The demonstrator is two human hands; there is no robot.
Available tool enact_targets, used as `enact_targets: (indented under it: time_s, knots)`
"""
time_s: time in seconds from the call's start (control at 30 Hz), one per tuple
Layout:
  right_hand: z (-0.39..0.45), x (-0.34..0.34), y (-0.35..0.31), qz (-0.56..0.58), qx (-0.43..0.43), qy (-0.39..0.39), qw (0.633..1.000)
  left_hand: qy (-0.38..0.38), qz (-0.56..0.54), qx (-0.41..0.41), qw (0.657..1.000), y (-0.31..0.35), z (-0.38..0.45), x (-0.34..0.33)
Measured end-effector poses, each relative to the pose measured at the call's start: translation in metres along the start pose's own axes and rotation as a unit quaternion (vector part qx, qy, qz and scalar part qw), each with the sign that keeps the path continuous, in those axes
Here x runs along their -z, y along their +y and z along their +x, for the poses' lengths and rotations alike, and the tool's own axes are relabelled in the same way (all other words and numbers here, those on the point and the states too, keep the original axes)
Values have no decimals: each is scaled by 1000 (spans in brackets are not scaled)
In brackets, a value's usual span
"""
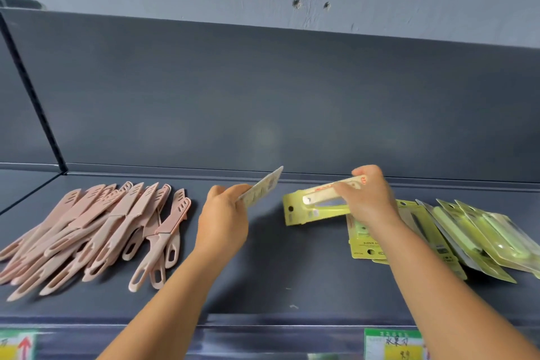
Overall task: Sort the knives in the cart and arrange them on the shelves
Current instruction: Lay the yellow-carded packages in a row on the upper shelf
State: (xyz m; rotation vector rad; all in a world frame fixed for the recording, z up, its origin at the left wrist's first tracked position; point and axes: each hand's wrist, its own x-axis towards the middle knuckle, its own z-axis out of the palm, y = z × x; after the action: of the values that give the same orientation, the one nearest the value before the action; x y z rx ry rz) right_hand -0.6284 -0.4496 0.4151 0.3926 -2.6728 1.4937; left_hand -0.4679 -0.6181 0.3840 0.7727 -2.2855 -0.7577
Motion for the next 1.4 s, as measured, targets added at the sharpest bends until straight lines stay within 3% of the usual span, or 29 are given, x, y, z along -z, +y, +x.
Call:
enact_targets:
  time_s: [0.1, 0.23, 0.43, 0.63, 0.8, 0.9, 1.0, 1.07, 1.13, 1.4]
  knots:
    - [-1, 3, 3, -18, 3, 65, 998, -56, 141, -64, 986, 3, -5, -2]
    - [-9, -2, 5, -99, -14, 8, 995, -136, 235, -121, 955, 1, -11, -5]
    - [-22, -9, 4, -246, 27, -25, 968, -202, 274, -110, 934, 8, -11, -4]
    - [-27, -26, 7, -343, 73, -40, 936, -222, 232, -82, 943, 5, -4, -5]
    - [-29, -29, 10, -394, 100, -70, 911, -288, 220, -178, 915, -1, -1, 4]
    - [-31, -32, 9, -431, 88, -113, 891, -242, 279, -222, 902, 1, -3, 2]
    - [-33, -34, 12, -404, 119, -124, 898, -170, 278, -165, 931, 6, -16, -4]
    - [-34, -36, 14, -343, 188, -139, 910, -159, 237, -131, 949, 14, -28, -10]
    - [-36, -38, 16, -293, 240, -184, 907, -184, 237, -142, 943, 20, -38, -19]
    - [-39, -27, 17, -333, 203, -179, 903, -246, 190, -163, 937, 13, -17, -32]
